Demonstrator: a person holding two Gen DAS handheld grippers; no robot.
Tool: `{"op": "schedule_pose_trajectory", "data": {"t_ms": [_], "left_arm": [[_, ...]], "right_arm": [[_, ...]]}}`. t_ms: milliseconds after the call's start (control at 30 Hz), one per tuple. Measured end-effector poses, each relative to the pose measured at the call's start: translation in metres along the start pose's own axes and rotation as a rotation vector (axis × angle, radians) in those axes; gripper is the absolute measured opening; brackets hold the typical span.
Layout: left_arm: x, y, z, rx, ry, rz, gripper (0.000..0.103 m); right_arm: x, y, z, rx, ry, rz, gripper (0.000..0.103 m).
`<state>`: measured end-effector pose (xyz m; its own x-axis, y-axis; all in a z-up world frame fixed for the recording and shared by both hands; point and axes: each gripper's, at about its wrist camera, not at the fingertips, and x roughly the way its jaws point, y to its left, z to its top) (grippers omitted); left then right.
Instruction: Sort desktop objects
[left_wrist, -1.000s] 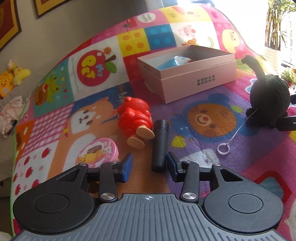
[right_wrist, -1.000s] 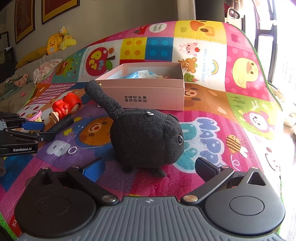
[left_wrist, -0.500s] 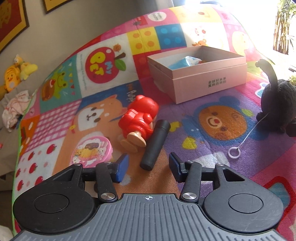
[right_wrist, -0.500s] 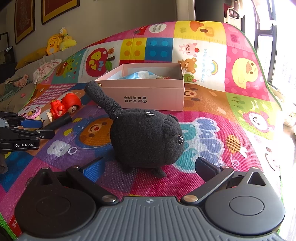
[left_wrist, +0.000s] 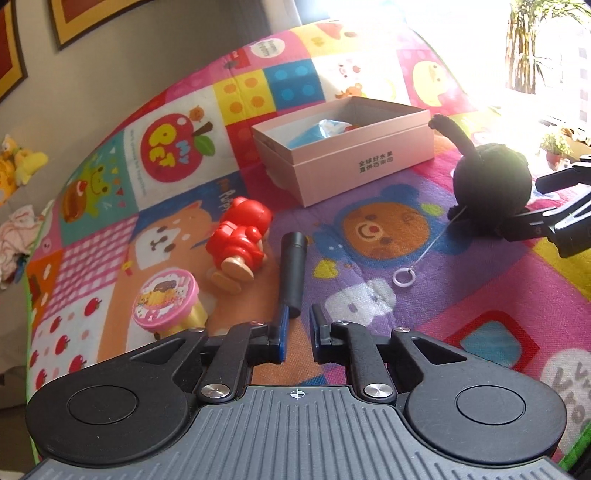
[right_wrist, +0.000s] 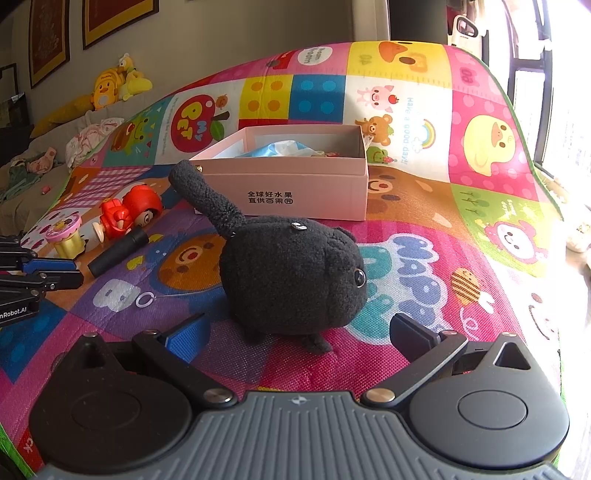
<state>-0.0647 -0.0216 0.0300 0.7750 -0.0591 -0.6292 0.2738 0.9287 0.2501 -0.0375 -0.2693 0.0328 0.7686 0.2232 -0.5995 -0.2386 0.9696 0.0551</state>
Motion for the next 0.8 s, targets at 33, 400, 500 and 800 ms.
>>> {"op": "schedule_pose_trajectory", "data": {"t_ms": [33, 400, 500, 800], "left_arm": [[-0.002, 0.001, -0.002, -0.007, 0.006, 0.001, 0.015], [0.044, 0.006, 0.017, -0.145, 0.013, 0.041, 0.041], [0.048, 0.006, 0.020, -0.131, 0.004, 0.043, 0.030], [0.026, 0.007, 0.005, -0.073, 0.015, 0.012, 0.020]], "right_arm": [[0.000, 0.001, -0.001, -0.001, 0.001, -0.001, 0.103], [-0.001, 0.003, -0.002, -0.001, 0.000, -0.010, 0.103], [0.000, 0.003, -0.002, -0.001, 0.006, -0.011, 0.103], [0.003, 0.004, -0.001, -0.002, 0.024, -0.013, 0.103]]}}
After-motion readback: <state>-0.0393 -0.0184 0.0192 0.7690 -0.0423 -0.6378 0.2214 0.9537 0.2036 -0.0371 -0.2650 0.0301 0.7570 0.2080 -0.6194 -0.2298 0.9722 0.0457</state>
